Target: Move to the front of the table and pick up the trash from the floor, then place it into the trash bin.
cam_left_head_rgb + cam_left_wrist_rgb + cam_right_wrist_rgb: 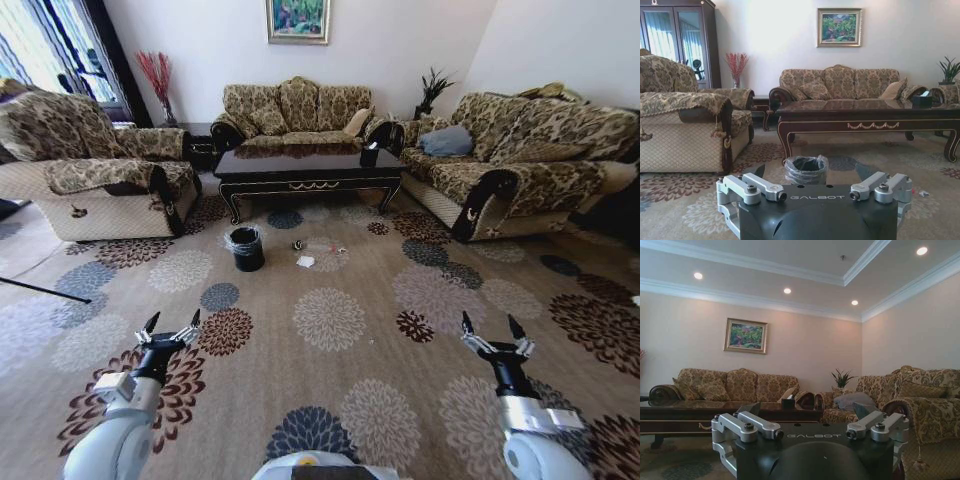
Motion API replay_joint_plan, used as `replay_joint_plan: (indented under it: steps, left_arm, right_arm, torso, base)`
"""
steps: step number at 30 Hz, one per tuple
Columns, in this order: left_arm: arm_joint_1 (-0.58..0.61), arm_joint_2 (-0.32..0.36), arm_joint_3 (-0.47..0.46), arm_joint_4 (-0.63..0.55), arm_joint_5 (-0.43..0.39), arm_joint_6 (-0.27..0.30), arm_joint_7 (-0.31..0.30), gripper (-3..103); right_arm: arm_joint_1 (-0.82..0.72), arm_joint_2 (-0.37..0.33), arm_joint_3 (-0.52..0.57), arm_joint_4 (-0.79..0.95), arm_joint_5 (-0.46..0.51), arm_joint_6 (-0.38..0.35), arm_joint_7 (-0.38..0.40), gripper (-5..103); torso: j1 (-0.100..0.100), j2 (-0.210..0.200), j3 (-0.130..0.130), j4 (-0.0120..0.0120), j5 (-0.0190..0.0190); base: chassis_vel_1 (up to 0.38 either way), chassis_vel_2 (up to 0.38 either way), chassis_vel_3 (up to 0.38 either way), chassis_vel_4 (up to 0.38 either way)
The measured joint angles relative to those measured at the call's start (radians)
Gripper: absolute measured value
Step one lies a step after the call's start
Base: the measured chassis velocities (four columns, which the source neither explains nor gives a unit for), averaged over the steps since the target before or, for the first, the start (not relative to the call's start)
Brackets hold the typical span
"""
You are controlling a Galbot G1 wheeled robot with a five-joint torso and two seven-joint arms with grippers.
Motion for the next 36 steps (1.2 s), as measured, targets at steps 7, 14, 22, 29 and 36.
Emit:
replay_joint_plan:
  steps: [7, 14, 22, 29, 36]
  left_arm:
    - [0.009, -0.006, -0.002, -0.009, 0.000, -0.002, 0.000, 100]
    - [0.039, -0.016, -0.019, -0.077, -0.011, -0.002, 0.000, 100]
    - [0.049, -0.017, -0.048, -0.104, -0.036, 0.004, -0.001, 100]
    - [0.043, -0.022, -0.045, -0.091, -0.035, 0.003, -0.001, 100]
    - [0.044, -0.004, -0.069, -0.093, -0.052, 0.004, -0.001, 100]
  right_arm:
    - [-0.014, 0.006, 0.000, 0.037, -0.003, 0.005, -0.002, 100]
    - [-0.020, 0.007, 0.003, 0.047, -0.001, 0.008, -0.002, 100]
    - [-0.001, -0.004, 0.010, 0.057, -0.048, 0.018, -0.022, 100]
    - [-0.003, 0.003, 0.003, 0.063, -0.051, 0.018, -0.018, 100]
    - [-0.012, -0.014, 0.011, 0.059, -0.037, 0.019, -0.018, 100]
  torso:
    - [-0.010, -0.026, -0.016, 0.0002, -0.0001]
    - [-0.023, -0.059, -0.036, 0.0001, 0.0002]
    - [-0.037, -0.093, -0.056, 0.0003, 0.0001]
    - [-0.048, -0.120, -0.073, 0.0001, 0.0001]
    - [-0.059, -0.150, -0.091, 0.0004, 0.0001]
  base:
    - [0.000, 0.000, 0.000, 0.000]
    - [0.000, 0.000, 0.000, 0.000]
    - [0.000, 0.000, 0.000, 0.000]
    - [0.000, 0.000, 0.000, 0.000]
    - [0.000, 0.000, 0.000, 0.000]
